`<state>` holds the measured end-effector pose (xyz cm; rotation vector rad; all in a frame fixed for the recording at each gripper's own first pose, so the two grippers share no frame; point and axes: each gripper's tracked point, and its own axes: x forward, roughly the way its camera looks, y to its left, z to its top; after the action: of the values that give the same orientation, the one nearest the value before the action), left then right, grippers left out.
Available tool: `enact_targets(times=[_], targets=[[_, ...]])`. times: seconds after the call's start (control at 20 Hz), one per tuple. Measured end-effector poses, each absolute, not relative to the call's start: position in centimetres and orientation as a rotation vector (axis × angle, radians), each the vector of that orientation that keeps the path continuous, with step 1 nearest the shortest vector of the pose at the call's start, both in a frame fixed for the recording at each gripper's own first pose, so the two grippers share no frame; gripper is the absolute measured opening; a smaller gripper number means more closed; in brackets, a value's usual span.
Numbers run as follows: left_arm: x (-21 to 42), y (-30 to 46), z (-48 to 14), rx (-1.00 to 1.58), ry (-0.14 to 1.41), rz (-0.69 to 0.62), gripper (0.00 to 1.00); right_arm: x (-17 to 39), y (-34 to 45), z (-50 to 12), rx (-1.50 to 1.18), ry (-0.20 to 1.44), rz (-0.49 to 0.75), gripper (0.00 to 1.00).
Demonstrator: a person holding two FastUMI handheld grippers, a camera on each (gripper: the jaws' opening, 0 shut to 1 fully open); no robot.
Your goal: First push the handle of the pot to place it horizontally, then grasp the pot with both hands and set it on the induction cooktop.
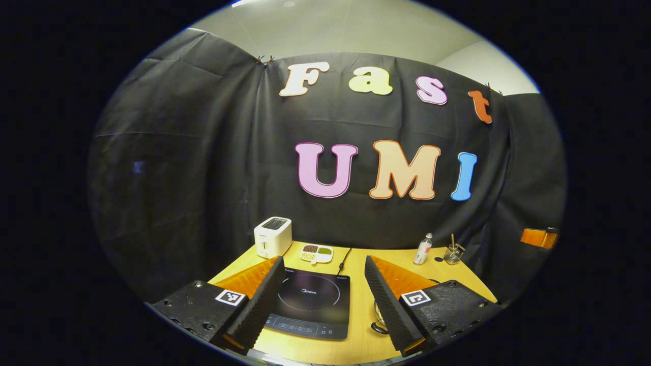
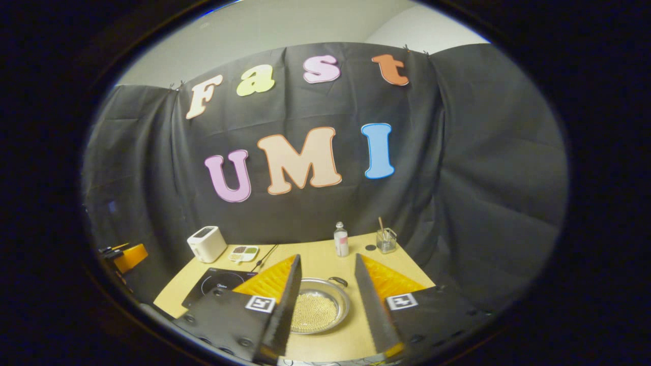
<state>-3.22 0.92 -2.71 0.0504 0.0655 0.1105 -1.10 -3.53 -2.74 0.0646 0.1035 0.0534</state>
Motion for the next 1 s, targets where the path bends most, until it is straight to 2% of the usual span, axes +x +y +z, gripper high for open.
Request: enact_targets(times=[0.05, 0.15, 0.25, 0.35, 0.4, 0.45, 0.55, 0.6, 0.7, 0.75, 1.0], targets=[[-3.3, 1.2, -2.9, 0.053, 0.068, 0.118, 0.96, -1.1, -3.4, -3.1, 0.068, 0.112, 0.055, 0.41], [-3.3, 1.6, -3.2, 0.057, 0.075, 0.126, 0.95, -1.0, -3.4, -3.6, 0.093, 0.127, 0.058, 0.22], [-3.4, 1.9, -3.4, 0.060, 0.080, 0.133, 0.92, -0.8, -3.8, -4.3, 0.107, 0.144, 0.041, 0.05], [-3.3, 2.1, -3.5, 0.057, 0.080, 0.137, 0.92, -0.6, -3.7, -5.6, 0.101, 0.170, 0.036, 0.00], [-3.3, 2.1, -3.7, 0.055, 0.083, 0.138, 0.92, -0.4, -3.7, -6.3, 0.096, 0.188, 0.034, 0.00], [-3.4, 2.1, -3.8, 0.054, 0.086, 0.140, 0.92, -0.4, -3.5, -7.2, 0.093, 0.208, 0.037, 0.05], [-3.4, 2.4, -4.2, 0.059, 0.093, 0.144, 0.92, -0.3, -3.1, -9.1, 0.096, 0.252, 0.042, 0.06], [-3.5, 2.5, -4.2, 0.064, 0.097, 0.148, 0.99, -0.4, -2.9, -10.3, 0.098, 0.281, 0.045, 0.06], [-3.7, 2.7, -4.6, 0.072, 0.106, 0.150, 0.96, -0.5, -2.3, -13.2, 0.097, 0.357, 0.052, 0.06], [-3.7, 2.7, -4.8, 0.073, 0.110, 0.148, 0.99, -0.6, -2.2, -14.8, 0.089, 0.396, 0.052, 0.06], [-3.9, 3.4, -5.6, 0.071, 0.132, 0.156, 0.96, -1.8, -0.2, -20.7, 0.097, 0.570, 0.098, 0.06]])
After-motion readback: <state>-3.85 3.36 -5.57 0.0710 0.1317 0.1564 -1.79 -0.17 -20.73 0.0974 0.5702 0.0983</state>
